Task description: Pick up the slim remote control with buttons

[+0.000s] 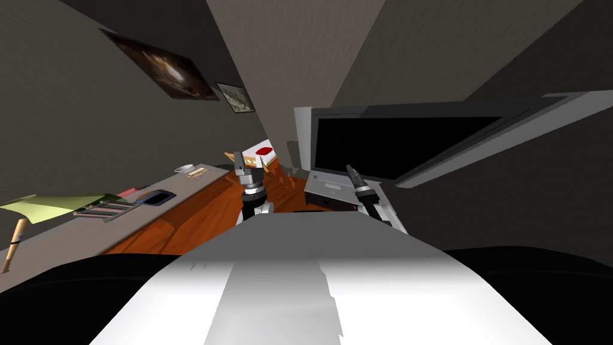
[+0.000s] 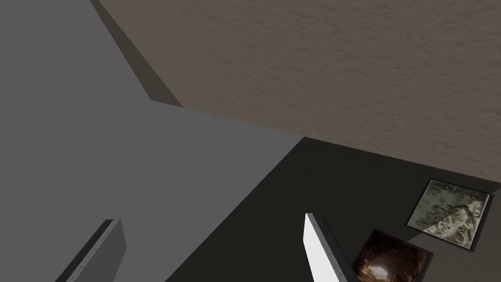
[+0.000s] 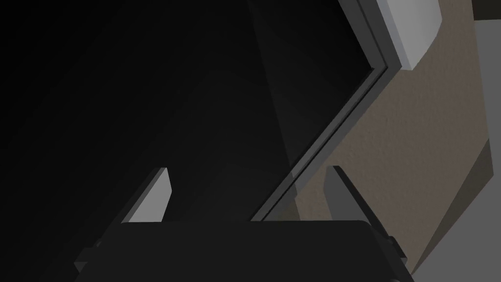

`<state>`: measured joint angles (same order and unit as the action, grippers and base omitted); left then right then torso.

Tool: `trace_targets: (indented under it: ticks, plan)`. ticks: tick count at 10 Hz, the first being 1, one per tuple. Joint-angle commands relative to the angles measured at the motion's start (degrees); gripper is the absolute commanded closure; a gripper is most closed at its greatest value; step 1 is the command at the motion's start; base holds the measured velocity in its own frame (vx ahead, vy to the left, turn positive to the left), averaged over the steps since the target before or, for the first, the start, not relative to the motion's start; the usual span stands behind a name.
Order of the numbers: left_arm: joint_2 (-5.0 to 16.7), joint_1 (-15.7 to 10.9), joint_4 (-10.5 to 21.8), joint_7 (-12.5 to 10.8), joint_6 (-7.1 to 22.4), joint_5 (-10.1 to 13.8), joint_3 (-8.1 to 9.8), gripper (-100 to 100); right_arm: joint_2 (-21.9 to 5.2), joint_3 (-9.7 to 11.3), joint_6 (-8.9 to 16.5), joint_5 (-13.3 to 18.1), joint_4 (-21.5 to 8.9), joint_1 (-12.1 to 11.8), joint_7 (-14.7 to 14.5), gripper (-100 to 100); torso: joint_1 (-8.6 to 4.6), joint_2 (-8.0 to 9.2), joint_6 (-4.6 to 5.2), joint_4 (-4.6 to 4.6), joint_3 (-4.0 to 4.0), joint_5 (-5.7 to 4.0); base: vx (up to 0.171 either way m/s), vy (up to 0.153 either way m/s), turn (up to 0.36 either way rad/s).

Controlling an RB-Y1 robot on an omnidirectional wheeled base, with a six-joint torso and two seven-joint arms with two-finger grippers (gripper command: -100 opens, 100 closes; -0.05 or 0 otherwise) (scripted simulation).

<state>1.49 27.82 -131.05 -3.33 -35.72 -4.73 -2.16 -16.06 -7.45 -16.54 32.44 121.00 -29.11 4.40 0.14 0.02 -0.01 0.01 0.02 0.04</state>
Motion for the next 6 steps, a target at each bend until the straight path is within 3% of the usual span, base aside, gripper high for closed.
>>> trace_targets:
  ticks: [1, 6]
  plan:
    - [0.0, 0.0, 0.0, 0.0, 0.0, 0.0, 0.00, 0, -0.4, -0.3, 0.1, 2.6, -1.0, 0.0, 0.2, -100, 0.00, 0.00, 0.00, 0.00, 0.00, 0.00, 0.007, 0.033, 0.123]
    - [0.0, 0.0, 0.0, 0.0, 0.0, 0.0, 0.01, 0, -4.8, -1.1, 1.5, 11.2, -6.5, -0.4, 2.5, -100, -0.06, 0.01, 0.05, 0.00, 0.00, -0.01, 0.004, 0.041, 0.232]
